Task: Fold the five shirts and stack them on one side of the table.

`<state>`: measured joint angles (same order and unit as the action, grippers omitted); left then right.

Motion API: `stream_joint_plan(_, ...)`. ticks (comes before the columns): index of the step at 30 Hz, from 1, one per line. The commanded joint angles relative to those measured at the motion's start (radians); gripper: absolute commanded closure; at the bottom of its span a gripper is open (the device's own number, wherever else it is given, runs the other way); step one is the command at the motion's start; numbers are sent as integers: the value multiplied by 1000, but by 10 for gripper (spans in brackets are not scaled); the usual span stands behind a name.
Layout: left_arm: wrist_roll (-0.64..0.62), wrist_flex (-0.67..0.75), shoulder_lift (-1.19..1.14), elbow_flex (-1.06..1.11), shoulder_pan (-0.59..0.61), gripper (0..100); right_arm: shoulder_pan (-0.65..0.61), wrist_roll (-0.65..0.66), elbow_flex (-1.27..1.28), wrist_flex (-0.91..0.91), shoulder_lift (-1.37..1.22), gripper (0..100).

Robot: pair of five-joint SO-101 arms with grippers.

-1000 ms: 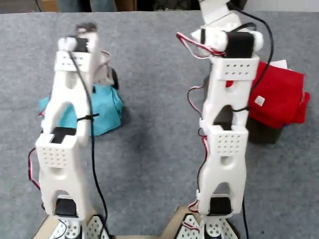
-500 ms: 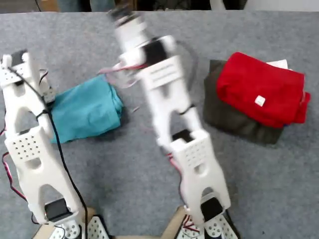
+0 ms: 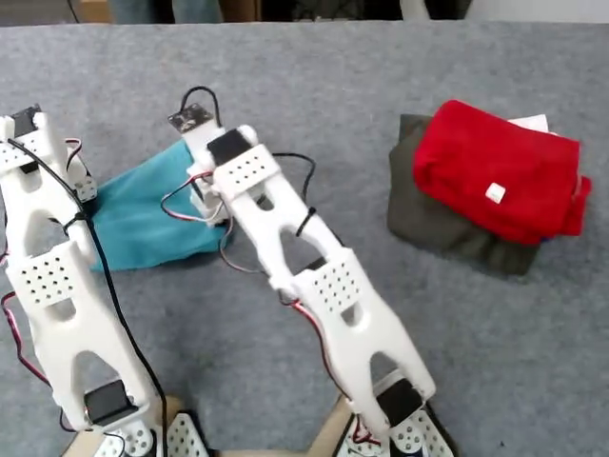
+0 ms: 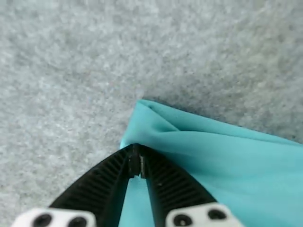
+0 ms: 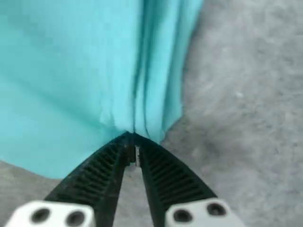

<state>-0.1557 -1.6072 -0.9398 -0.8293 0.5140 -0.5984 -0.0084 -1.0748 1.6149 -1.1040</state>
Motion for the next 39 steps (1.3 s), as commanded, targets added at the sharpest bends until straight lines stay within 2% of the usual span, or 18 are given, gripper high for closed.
stream_joint_plan(1,8,41,-3,-28,-4,970,77,2,-94,60,-1,984)
stream_joint_plan(7,8,18,9,-36,-30,970,34,84,-418,152,56,984)
stream_joint_plan(11,14,-92,35,-166,-28,970,31,60,-470,155,104,984)
stream_joint_plan(14,11,-155,55,-257,-21,932,18,-68,-410,153,157,977)
stream_joint_plan(16,9,-155,77,-266,7,870,-3,-135,-326,153,200,931)
stream_joint_plan(20,14,-153,146,-265,114,766,-60,-364,-140,144,260,708)
stream_joint_plan(23,15,-147,173,-268,209,753,-89,-482,-82,91,251,594)
stream_joint_plan(27,15,-78,129,-255,305,774,-94,-586,-73,21,183,604)
stream_joint_plan(32,9,-2,-34,-283,349,780,-95,-741,-73,-32,88,565)
stream_joint_plan(39,14,-72,-133,-456,328,780,-143,-796,-136,-41,70,514)
